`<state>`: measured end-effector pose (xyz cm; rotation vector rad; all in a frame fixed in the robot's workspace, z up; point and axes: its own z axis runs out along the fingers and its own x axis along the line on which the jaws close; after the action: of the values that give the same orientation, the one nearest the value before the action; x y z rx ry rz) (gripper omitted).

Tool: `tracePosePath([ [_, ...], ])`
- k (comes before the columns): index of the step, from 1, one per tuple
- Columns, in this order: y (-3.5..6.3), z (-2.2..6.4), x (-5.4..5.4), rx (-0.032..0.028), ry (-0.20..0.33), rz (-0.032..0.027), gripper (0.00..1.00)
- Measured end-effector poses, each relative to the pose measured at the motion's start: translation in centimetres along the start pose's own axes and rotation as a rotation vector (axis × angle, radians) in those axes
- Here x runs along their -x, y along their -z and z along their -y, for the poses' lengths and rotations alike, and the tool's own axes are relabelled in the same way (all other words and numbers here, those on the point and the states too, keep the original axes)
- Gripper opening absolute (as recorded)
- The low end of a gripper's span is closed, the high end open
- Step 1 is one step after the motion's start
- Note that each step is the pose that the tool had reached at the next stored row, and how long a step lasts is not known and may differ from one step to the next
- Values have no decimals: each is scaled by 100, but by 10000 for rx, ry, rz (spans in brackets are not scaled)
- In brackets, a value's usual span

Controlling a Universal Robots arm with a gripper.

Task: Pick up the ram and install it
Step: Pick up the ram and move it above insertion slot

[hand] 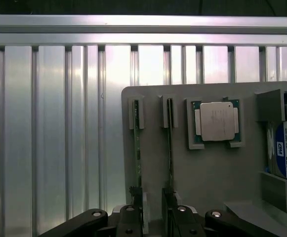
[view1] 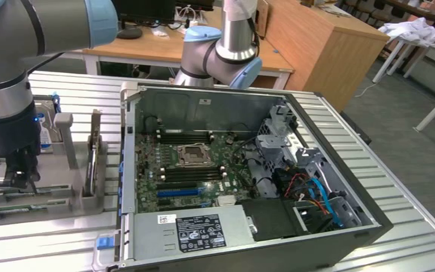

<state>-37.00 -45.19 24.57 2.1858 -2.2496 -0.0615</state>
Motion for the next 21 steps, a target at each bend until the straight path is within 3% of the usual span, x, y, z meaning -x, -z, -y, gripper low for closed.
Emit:
tracePosePath([
  [17,1,1,-71,-4,0,1,30],
  [21,-6,1,-72,-8,0,23,30],
])
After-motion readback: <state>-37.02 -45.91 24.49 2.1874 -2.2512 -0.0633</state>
